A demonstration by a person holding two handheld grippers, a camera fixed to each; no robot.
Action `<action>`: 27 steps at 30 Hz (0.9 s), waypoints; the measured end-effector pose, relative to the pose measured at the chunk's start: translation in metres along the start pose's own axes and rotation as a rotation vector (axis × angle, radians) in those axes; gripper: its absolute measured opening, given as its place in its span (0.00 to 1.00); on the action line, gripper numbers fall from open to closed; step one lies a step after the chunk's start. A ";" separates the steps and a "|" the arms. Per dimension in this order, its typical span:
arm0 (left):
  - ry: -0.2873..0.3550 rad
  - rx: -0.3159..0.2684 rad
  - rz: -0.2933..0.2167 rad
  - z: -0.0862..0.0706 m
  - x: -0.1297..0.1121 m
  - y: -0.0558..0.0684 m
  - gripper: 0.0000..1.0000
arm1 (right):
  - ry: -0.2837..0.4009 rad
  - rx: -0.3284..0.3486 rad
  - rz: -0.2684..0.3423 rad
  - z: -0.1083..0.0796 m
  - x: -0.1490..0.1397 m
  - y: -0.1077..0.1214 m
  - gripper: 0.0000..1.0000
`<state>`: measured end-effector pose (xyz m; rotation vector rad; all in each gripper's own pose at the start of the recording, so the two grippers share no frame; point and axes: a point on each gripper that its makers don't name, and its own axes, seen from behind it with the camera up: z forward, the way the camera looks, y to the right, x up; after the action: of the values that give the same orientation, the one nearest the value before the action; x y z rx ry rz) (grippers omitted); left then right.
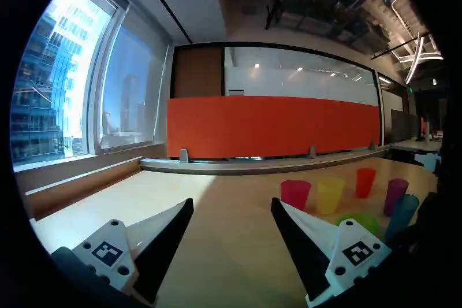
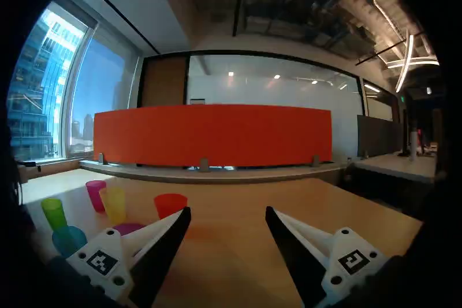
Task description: Pour water
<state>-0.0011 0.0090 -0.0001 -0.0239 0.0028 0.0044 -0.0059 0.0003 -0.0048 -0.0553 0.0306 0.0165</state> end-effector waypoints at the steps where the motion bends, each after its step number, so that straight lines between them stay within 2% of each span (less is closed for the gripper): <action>1: 0.000 0.000 0.000 0.000 0.000 0.000 1.00 | -0.001 0.000 0.000 0.000 0.000 0.000 1.00; 27: 0.000 0.000 0.000 0.000 0.000 0.000 1.00 | -0.003 0.000 0.000 0.001 -0.002 0.000 1.00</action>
<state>-0.0006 0.0087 0.0001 -0.0239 0.0026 0.0042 -0.0080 -0.0001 -0.0037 -0.0547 0.0278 0.0168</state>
